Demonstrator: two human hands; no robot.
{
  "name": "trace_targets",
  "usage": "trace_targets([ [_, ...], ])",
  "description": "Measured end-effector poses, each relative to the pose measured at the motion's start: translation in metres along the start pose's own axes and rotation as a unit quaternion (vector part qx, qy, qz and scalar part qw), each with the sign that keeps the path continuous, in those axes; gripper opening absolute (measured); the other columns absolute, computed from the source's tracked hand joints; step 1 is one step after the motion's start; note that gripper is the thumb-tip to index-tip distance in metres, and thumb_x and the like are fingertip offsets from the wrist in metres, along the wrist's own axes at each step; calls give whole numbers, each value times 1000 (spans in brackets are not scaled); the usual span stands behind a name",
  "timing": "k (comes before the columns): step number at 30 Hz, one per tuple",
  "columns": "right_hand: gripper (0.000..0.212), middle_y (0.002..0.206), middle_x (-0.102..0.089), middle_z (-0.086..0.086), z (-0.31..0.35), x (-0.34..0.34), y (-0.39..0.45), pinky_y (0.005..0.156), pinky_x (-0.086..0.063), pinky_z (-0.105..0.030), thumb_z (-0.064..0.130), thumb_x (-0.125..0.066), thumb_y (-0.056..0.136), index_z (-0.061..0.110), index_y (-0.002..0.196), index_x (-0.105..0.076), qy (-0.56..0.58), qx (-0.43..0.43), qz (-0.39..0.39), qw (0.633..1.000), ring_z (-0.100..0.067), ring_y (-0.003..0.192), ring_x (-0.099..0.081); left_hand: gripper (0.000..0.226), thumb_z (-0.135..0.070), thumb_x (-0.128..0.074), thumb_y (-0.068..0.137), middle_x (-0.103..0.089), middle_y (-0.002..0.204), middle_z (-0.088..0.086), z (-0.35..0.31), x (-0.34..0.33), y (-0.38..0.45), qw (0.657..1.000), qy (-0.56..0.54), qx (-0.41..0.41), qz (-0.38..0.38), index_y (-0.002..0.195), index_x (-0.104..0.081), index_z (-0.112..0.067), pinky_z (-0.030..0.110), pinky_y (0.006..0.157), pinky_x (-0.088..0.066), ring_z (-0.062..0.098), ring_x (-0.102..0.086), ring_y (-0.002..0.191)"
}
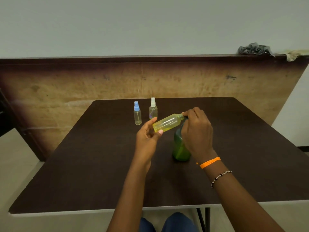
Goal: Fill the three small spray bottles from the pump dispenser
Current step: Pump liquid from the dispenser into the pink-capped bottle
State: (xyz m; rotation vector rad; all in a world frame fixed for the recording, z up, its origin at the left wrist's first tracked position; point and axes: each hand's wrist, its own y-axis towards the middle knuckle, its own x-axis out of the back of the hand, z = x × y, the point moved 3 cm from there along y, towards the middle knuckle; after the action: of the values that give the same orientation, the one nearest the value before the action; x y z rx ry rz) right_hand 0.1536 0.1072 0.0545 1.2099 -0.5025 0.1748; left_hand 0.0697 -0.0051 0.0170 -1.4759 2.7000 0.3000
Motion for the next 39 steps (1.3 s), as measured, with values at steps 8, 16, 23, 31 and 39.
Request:
trace_targets([
  [8, 35, 95, -62, -20, -6, -13, -20, 81, -50, -33, -5, -33, 80, -7, 96, -64, 75, -8, -58, 995, -32, 92, -62, 37, 1, -57, 88, -64, 117, 1, 7, -1, 1, 1000, 4, 6, 2, 116, -58, -23, 27, 95, -48, 11, -59, 108],
  [16, 35, 85, -59, -17, -1, -1, -6, 59, -52, -38, 6, -31, 80, -5, 88, -63, 66, -14, -5, 998, -34, 74, -60, 36, 1, -57, 87, -65, 114, 2, 0, 0, -2, 1000, -6, 0, 7, 117, -59, -19, 28, 95, -48, 9, -60, 104],
  [23, 37, 100, -62, -19, 0, -10, -21, 89, -48, -38, -2, -32, 81, -7, 102, -63, 63, -30, -44, 997, -32, 96, -58, 36, -2, -57, 88, -64, 116, 1, 8, 0, 2, 1000, -22, 12, -1, 119, -57, -21, 34, 98, -46, 14, -59, 111],
  [31, 33, 94, -62, -21, -3, -15, -16, 103, -38, -36, -4, -35, 81, -8, 96, -63, 54, -1, -58, 997, -32, 92, -58, 35, -1, -58, 87, -65, 115, 1, 10, 3, 4, 999, -33, 14, -4, 117, -59, -20, 34, 100, -46, 12, -60, 110],
  [39, 31, 89, -60, -20, -6, -14, -17, 106, -36, -37, -4, -35, 82, -8, 94, -63, 12, 6, -68, 998, -33, 87, -56, 37, 0, -60, 86, -66, 115, 1, 9, 2, 2, 999, -34, 2, -2, 114, -60, -23, 26, 94, -48, 10, -61, 108],
])
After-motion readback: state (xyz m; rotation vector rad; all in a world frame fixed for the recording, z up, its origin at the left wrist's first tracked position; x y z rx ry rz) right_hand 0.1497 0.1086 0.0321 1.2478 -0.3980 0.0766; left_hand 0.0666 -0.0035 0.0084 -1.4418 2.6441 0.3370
